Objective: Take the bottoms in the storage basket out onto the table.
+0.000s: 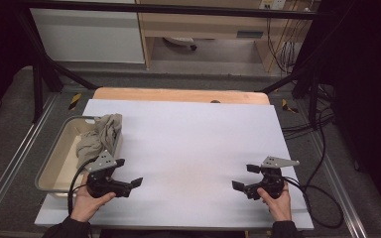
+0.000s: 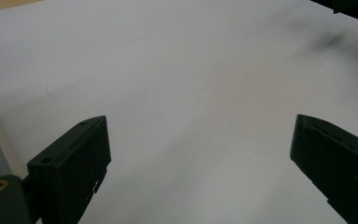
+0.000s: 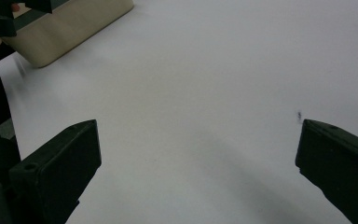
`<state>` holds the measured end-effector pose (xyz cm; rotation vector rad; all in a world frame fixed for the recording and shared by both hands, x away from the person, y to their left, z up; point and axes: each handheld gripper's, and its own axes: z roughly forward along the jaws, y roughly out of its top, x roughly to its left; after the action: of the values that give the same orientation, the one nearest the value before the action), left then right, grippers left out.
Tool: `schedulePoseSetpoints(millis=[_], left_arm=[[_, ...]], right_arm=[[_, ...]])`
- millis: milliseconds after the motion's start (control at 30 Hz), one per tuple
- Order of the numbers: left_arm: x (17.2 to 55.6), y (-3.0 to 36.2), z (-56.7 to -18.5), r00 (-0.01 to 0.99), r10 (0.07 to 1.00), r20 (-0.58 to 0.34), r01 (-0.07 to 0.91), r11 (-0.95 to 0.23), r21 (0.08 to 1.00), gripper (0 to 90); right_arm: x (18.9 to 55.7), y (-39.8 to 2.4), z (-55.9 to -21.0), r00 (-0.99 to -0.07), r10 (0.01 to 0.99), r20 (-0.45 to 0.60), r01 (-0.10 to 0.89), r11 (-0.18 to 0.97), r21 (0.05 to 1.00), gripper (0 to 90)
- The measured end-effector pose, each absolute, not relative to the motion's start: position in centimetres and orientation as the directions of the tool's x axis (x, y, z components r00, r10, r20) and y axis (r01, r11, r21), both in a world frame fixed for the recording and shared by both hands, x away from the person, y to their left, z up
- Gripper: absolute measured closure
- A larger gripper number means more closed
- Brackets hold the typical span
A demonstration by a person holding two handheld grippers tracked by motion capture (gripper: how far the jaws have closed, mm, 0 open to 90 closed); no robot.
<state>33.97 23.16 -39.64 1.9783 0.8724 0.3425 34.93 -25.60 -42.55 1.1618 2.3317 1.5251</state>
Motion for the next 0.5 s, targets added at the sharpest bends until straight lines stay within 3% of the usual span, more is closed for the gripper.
schedulePoseSetpoints(millis=[500], left_arm=[[33.71,23.28,-39.04,0.707,0.701,-0.099,0.438,-0.324,0.839,5.7]], right_arm=[[34.98,-25.63,-42.53,-0.695,0.655,0.295,0.535,0.197,0.822,0.6]])
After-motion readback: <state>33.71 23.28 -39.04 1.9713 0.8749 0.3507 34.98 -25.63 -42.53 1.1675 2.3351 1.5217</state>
